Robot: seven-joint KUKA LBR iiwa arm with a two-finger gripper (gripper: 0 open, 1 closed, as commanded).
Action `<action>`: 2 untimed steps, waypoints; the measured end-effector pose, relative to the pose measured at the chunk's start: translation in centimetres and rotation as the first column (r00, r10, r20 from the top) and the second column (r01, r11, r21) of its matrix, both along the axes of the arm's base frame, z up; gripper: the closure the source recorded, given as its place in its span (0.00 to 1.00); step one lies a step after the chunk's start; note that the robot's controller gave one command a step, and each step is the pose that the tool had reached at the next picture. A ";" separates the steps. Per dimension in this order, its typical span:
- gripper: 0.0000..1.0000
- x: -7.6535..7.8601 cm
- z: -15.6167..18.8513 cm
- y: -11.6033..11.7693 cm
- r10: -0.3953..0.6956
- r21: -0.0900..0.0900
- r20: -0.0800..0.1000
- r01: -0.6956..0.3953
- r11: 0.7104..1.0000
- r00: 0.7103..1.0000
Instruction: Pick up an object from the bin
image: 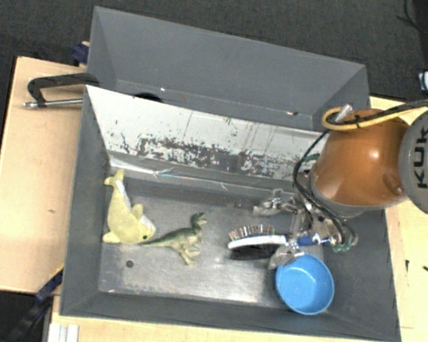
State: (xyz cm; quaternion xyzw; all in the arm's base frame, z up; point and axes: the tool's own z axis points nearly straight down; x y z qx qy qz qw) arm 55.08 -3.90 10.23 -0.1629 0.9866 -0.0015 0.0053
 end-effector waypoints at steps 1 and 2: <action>0.00 1.9 -0.1 1.5 0.025 0.003 -0.003 -0.025 1.000 1.000; 0.00 1.5 -2.9 1.5 -0.045 0.003 -0.009 0.045 0.999 0.999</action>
Offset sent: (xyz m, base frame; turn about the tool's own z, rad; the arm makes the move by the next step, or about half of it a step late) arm 0.0171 0.0134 -0.0023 -0.0257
